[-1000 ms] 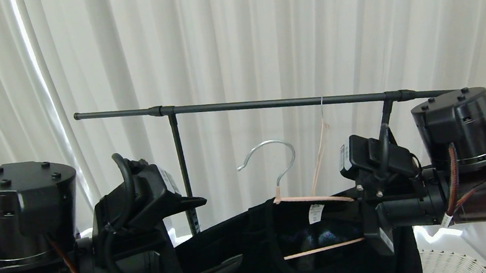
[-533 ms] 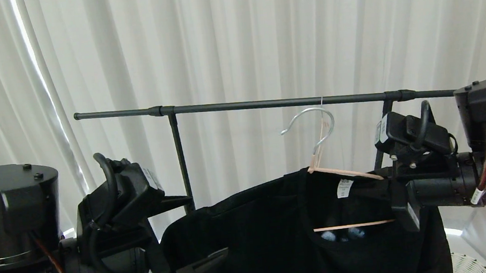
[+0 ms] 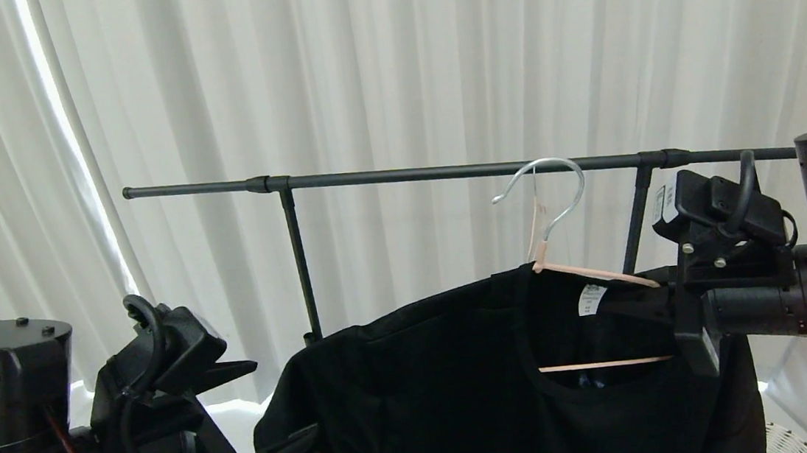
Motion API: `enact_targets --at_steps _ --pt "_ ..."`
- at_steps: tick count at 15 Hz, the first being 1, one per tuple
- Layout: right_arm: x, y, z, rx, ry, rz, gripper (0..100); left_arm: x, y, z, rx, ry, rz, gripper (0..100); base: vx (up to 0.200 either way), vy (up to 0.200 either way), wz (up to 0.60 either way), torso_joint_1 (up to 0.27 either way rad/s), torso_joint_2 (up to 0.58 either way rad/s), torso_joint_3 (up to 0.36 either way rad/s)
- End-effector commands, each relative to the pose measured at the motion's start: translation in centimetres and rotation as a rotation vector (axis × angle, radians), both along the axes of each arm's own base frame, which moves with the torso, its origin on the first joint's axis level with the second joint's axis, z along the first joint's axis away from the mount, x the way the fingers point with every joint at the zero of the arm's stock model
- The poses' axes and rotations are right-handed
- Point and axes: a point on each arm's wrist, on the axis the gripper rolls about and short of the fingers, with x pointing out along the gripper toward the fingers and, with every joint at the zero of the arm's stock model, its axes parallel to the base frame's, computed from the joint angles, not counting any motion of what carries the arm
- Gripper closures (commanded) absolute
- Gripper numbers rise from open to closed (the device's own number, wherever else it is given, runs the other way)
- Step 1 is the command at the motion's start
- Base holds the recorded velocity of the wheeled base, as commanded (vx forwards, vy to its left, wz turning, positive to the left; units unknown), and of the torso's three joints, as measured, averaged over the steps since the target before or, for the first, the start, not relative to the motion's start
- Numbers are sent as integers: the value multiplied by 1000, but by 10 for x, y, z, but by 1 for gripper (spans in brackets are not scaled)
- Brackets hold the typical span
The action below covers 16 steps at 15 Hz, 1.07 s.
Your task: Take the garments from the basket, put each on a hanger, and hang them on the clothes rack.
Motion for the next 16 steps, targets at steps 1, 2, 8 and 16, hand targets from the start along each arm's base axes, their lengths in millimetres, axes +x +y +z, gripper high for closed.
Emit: enact_targets --at_steps 1,2,8,16 --pt "-4 0 4 11 -17 12 100 -1 1 -4 6 17 1 0 0 0 0 0 0 0" --pt "-7 0 6 15 -22 18 100 -1 0 -5 7 20 -3 0 0 0 0 0 0 0" --pt "-5 -8 6 13 -23 -21 100 1 12 -4 3 11 72 100 0 0 0 0 0 0" --pt "5 -22 3 6 -12 -98 100 -4 31 7 -15 -49 165 100 0 0 0 0 0 0"
